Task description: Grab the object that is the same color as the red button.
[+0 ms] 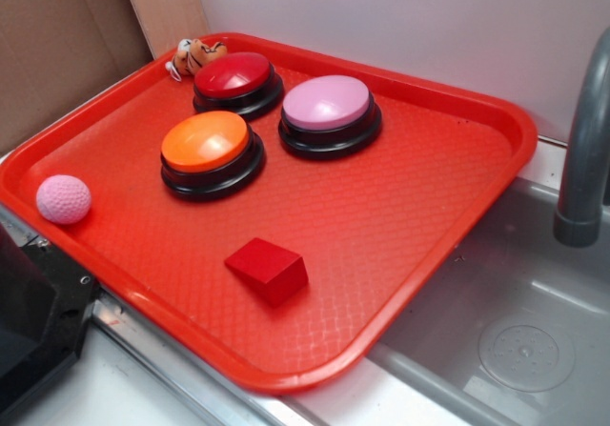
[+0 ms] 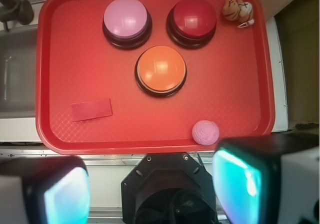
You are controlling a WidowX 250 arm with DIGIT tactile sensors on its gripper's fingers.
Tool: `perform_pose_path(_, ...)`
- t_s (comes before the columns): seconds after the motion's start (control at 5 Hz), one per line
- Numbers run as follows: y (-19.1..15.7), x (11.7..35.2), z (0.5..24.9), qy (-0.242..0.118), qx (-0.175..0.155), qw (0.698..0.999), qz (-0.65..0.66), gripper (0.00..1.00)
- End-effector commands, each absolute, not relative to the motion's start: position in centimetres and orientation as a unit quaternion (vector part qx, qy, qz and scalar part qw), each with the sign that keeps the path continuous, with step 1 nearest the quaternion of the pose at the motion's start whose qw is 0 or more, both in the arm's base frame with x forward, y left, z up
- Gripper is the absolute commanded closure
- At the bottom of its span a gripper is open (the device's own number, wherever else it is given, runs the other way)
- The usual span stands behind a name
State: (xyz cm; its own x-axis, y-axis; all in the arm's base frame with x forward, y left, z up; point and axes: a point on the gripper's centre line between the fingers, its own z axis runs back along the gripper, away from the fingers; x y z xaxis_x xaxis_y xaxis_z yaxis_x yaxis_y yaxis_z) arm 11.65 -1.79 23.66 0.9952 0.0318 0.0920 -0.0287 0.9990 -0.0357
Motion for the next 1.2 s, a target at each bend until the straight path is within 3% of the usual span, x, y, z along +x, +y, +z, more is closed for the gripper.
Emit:
perform_pose_path(0.0, -1.8, 11.7, 23.7, -0.046, -0.017, 0.999, 0.015, 0.00)
perform_pose_path(0.2, -3.3, 13.0, 22.3, -0.055, -0.050, 0.991, -0.109, 0.00)
perform_pose_path(0.4, -5.0, 14.0, 21.0, -0.060, -0.052, 0.969, -0.232, 0.00)
perform_pose_path(0.6, -6.9, 14.9, 18.7, -0.067, -0.031, 0.933, -0.353, 0.00)
perform_pose_path(1.0, -9.6, 16.0, 14.2, -0.120, -0.037, 0.850, -0.511, 0.00)
